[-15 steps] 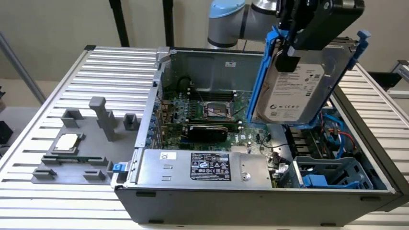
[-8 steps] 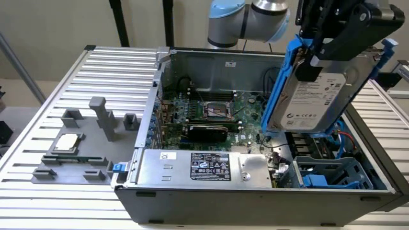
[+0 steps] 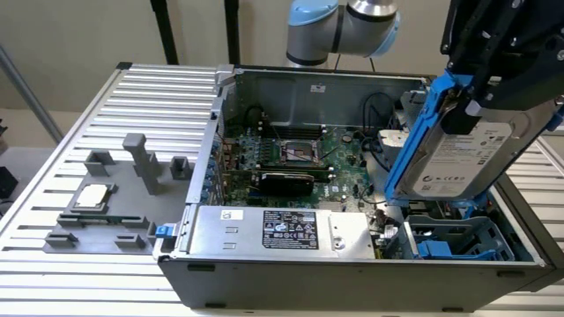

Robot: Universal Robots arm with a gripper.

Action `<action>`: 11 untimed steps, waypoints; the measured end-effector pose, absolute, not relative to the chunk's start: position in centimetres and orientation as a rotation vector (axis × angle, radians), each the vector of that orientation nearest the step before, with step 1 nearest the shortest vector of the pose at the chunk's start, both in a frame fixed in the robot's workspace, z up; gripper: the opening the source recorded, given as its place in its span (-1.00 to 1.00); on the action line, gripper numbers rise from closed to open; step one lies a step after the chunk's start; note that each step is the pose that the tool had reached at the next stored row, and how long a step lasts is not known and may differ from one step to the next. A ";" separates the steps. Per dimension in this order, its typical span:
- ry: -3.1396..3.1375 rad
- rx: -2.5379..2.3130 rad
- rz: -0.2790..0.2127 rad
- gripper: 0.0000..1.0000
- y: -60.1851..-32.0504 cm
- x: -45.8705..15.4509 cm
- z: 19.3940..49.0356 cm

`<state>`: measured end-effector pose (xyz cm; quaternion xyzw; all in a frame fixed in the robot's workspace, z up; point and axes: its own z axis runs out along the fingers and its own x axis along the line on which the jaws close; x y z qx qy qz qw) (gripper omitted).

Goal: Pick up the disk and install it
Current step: 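Insert the disk into the insertion slot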

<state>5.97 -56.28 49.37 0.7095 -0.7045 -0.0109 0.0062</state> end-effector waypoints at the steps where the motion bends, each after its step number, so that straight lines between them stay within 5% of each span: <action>1: -2.205 2.220 -0.034 -1.00 -56.4 6.4 49.2; 11: -2.203 2.219 -0.038 -1.00 -57.3 10.1 47.9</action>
